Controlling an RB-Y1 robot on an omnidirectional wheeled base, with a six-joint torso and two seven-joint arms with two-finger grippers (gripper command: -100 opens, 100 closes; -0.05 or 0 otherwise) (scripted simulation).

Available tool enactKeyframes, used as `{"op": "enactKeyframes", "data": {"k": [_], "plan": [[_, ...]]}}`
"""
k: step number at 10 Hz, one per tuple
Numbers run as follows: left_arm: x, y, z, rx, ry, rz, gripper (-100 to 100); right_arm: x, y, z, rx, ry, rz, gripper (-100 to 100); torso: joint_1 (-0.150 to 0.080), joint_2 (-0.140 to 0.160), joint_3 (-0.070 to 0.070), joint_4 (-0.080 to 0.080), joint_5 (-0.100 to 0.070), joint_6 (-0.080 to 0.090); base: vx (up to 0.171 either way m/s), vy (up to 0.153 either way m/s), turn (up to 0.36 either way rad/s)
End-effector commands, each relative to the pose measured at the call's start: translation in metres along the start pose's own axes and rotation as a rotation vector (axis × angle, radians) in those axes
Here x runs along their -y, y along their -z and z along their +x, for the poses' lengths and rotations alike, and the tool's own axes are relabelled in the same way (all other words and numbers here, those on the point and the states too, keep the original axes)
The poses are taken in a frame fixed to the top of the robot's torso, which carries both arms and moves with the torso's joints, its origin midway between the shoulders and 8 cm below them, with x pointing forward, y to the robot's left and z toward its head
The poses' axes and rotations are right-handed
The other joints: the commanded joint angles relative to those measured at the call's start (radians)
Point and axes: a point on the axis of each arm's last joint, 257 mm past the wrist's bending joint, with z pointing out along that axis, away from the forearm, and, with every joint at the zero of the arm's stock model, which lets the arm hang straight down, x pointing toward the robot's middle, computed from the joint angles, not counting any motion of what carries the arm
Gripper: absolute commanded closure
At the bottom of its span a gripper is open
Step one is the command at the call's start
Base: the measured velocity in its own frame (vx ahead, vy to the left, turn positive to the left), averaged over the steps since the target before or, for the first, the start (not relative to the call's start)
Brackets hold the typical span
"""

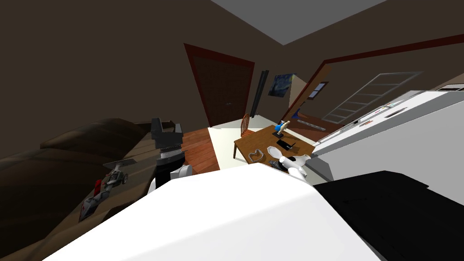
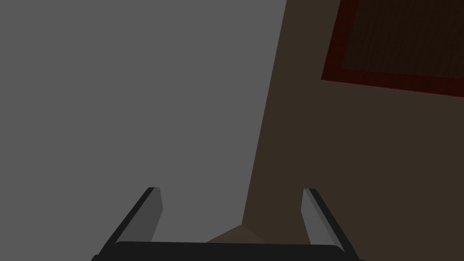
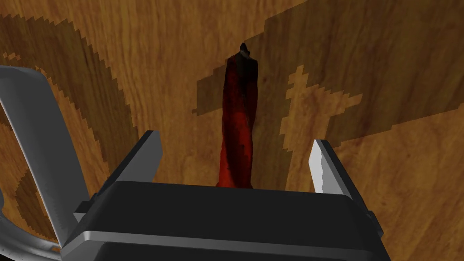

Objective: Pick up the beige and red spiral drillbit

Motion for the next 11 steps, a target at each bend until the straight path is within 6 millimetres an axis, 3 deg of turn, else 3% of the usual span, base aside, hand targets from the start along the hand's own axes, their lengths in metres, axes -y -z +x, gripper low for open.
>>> {"op": "enactKeyframes", "data": {"k": [1,2,6,7,8,10,11], "plan": [[0.0,0.0,0.0,0.0,0.0,0.0,0,0.0,0.0,0.0,0.0,0.0,0.0,-100,0.0,0.0,0.0,0.0,0.0,0.0,0.033,-0.022,-0.002],[0.0,0.0,0.0,0.0,0.0,0.0,0,0.0,-0.001,0.0,-0.002,0.002,0.001,100,0.001,0.002,0.001,0.0,0.0,0.0,0.006,-0.004,0.002],[0.0,0.0,0.0,0.0,0.0,0.0,0,0.0,-0.001,0.0,-0.003,0.001,0.001,100,0.003,0.004,0.002,0.001,0.001,0.0,0.0,0.0,0.0],[0.0,0.0,0.0,0.0,0.0,0.0,0,0.0,-0.001,0.0,-0.003,0.001,0.001,0,0.003,0.004,0.002,0.001,0.001,0.0,0.0,0.0,0.0],[0.0,0.0,0.0,0.0,0.0,0.0,0,0.002,0.008,0.008,-0.004,-0.004,0.0,100,0.003,0.004,0.002,0.001,0.001,0.0,-0.044,0.037,0.073],[0.0,0.0,0.0,0.0,0.0,0.0,0,0.003,0.01,0.011,-0.007,-0.003,0.001,100,0.007,0.008,0.004,0.002,0.002,-0.001,-0.048,0.035,0.034],[0.0,0.0,0.0,0.0,0.0,0.0,0,0.003,0.011,0.011,-0.005,-0.005,0.0,0,0.005,0.007,0.004,0.001,0.001,0.0,0.0,0.0,0.0]]}}
